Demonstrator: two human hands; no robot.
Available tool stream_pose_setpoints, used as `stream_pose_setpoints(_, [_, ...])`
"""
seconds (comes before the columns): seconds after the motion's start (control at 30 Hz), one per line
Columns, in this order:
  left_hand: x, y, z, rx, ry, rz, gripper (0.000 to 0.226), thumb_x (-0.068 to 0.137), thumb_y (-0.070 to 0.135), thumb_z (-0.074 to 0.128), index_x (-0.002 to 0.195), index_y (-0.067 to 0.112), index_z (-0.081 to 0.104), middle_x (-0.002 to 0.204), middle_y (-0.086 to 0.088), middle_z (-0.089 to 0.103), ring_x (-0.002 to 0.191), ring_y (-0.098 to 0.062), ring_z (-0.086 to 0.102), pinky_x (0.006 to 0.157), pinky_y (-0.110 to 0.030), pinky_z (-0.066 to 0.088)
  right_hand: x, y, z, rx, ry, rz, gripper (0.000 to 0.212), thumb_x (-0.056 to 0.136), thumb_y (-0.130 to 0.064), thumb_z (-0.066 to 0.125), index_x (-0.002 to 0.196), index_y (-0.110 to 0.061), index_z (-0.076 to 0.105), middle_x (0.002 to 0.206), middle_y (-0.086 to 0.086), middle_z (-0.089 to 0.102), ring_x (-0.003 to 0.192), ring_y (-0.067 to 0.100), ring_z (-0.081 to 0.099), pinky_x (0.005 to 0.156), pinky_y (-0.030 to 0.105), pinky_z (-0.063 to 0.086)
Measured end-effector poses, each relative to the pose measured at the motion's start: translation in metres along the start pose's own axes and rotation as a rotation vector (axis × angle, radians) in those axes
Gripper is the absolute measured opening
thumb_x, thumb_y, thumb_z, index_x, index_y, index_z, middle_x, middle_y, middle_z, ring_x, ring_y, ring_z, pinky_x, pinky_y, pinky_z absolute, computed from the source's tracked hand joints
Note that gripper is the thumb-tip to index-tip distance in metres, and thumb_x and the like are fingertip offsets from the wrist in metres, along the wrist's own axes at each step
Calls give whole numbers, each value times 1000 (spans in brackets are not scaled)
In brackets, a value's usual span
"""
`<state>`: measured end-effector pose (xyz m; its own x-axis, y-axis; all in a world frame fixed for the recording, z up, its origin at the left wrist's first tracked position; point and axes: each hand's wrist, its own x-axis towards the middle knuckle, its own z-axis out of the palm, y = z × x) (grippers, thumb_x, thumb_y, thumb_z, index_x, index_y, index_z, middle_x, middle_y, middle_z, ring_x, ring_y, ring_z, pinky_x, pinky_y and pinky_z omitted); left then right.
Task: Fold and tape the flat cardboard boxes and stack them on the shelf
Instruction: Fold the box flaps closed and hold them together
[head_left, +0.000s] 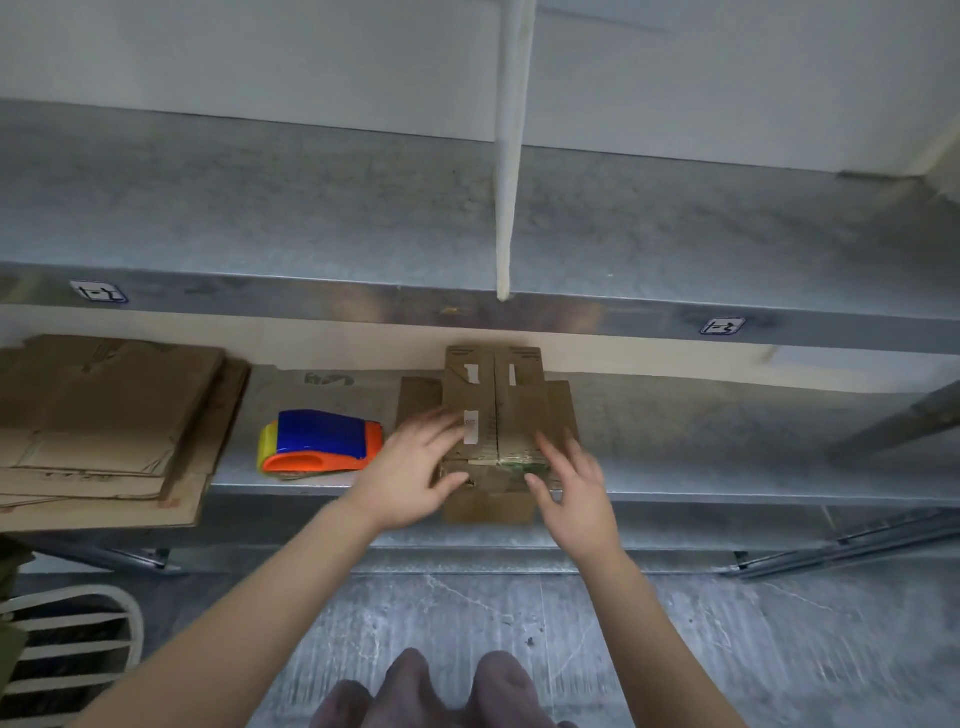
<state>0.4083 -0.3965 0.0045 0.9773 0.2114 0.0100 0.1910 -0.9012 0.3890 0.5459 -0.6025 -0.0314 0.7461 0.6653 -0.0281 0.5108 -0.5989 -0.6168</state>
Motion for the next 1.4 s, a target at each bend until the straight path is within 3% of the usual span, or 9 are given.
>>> stream_pose_setpoints(0.3, [-3, 40, 56, 111, -65, -11, 60, 102, 44, 33, 155, 27, 10, 162, 9, 8, 149, -10, -2, 118, -28, -12, -7, 1, 9, -177, -123, -133, 55, 102, -36, 41, 153, -31, 24, 163, -6, 13, 149, 18, 13, 119, 37, 25])
stream_pose_setpoints(0.47, [-8, 35, 44, -105, 172, -234, 52, 99, 36, 47, 148, 21, 35, 156, 2, 29, 146, -17, 16, 119, -33, 10, -9, 5, 3, 43, -107, -33, 47, 102, -35, 44, 147, -41, 34, 162, 1, 14, 139, 20, 36, 108, 35, 41])
stream_pose_setpoints(0.53, [-15, 31, 42, -315, 154, -423, 61, 98, 33, 51, 152, 20, 26, 152, -4, 36, 139, -19, 33, 114, -33, 25, -6, 7, 1, 181, -100, 26, 47, 101, -32, 48, 146, -40, 37, 158, 4, 27, 135, 20, 42, 107, 35, 42])
stream_pose_setpoints(0.6, [-18, 35, 44, -446, 28, -539, 71, 98, 37, 50, 155, 25, 9, 113, 0, 61, 105, -16, 59, 93, -29, 45, -4, 6, 3, 257, -85, 53, 52, 99, -27, 53, 147, -38, 36, 156, 1, 33, 130, 16, 48, 106, 29, 42])
stream_pose_setpoints(0.77, [-16, 42, 59, -480, 36, -566, 78, 99, 39, 48, 154, 30, -6, 85, 11, 56, 89, -18, 59, 75, -24, 40, -7, 1, 15, 403, -183, 114, 71, 98, -26, 55, 151, -46, 12, 162, -4, 10, 139, -4, 8, 111, 20, 22])
stream_pose_setpoints(0.9, [-10, 32, 53, -631, 174, -597, 69, 94, 39, 58, 152, 33, 21, 126, -3, 61, 116, -22, 59, 95, -30, 45, -6, 6, 13, 512, -138, 130, 64, 97, -29, 57, 147, -50, 23, 156, -14, 25, 146, 14, 26, 112, 24, 33])
stream_pose_setpoints(1.0, [2, 26, 45, -431, 208, -535, 57, 89, 32, 66, 143, 29, 45, 115, -9, 68, 105, -24, 64, 90, -31, 50, 4, 8, 7, 405, 15, 148, 55, 90, -30, 68, 141, -39, 48, 129, -4, 64, 104, 28, 63, 82, 23, 49])
stream_pose_setpoints(1.13, [10, 23, 44, -294, 242, -497, 46, 90, 27, 67, 133, 20, 55, 102, -10, 71, 96, -26, 66, 81, -33, 53, 16, 4, 6, 355, 73, 172, 42, 85, -29, 74, 124, -36, 61, 96, -3, 72, 81, 18, 68, 77, 31, 55])
stream_pose_setpoints(1.4, [1, -9, 30, -496, -2, -369, 70, 83, 12, 74, 139, 43, 45, 123, 1, 62, 103, -8, 64, 94, -25, 51, 29, 32, -25, 366, -195, 54, 52, 88, -12, 70, 127, -45, 57, 117, -19, 62, 110, 2, 59, 91, 2, 39])
